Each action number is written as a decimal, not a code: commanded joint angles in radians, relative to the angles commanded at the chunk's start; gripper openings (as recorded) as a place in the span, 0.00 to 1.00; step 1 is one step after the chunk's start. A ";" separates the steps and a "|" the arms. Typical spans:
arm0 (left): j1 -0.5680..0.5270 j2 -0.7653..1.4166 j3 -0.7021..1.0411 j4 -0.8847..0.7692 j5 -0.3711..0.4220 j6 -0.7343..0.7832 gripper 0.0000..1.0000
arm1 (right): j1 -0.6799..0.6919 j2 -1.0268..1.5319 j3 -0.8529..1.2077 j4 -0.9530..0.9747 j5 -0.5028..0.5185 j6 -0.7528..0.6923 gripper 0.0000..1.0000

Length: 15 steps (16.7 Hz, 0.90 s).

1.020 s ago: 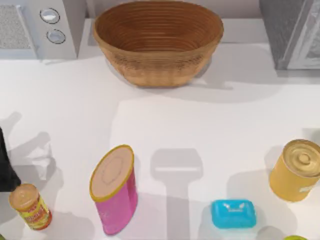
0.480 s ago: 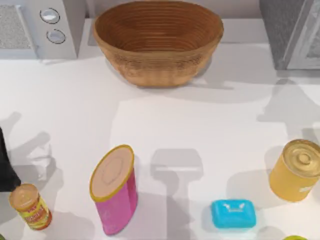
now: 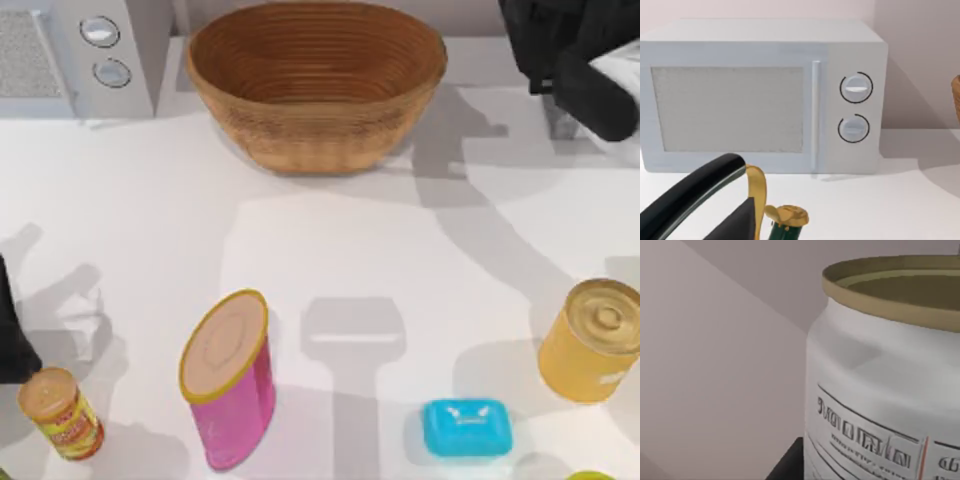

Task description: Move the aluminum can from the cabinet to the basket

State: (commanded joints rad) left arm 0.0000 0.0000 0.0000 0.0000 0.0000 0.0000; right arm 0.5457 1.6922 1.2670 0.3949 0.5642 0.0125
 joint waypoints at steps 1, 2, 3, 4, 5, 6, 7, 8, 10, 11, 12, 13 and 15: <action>0.000 0.000 0.000 0.000 0.000 0.000 1.00 | 0.029 0.086 0.067 0.021 0.030 0.001 0.00; 0.000 0.000 0.000 0.000 0.000 0.000 1.00 | 0.056 0.167 0.130 0.041 0.057 0.002 0.00; 0.000 0.000 0.000 0.000 0.000 0.000 1.00 | 0.081 0.241 0.189 0.059 0.083 0.003 0.00; 0.000 0.000 0.000 0.000 0.000 0.000 1.00 | 0.104 0.309 0.243 0.076 0.106 0.004 0.00; 0.000 0.000 0.000 0.000 0.000 0.000 1.00 | 0.124 0.371 0.291 0.091 0.127 0.004 0.00; 0.000 0.000 0.000 0.000 0.000 0.000 1.00 | 0.142 0.425 0.333 0.104 0.146 0.005 0.00; 0.000 0.000 0.000 0.000 0.000 0.000 1.00 | 0.156 0.470 0.368 0.115 0.161 0.005 0.00; 0.000 0.000 0.000 0.000 0.000 0.000 1.00 | 0.168 0.503 0.394 0.123 0.173 0.006 0.00; 0.000 0.000 0.000 0.000 0.000 0.000 1.00 | 0.180 0.539 0.423 0.132 0.185 0.006 0.00; 0.000 0.000 0.000 0.000 0.000 0.000 1.00 | 0.181 0.541 0.425 0.133 0.186 0.006 0.00; 0.000 0.000 0.000 0.000 0.000 0.000 1.00 | 0.181 0.541 0.425 0.133 0.186 0.006 0.00; 0.000 0.000 0.000 0.000 0.000 0.000 1.00 | 0.181 0.541 0.425 0.133 0.186 0.006 0.00; 0.000 0.000 0.000 0.000 0.000 0.000 1.00 | 0.176 0.544 0.416 0.130 0.183 0.008 0.00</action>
State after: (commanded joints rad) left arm 0.0000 0.0000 0.0000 0.0000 0.0000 0.0000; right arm 0.7220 2.2365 1.6825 0.5251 0.7467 0.0208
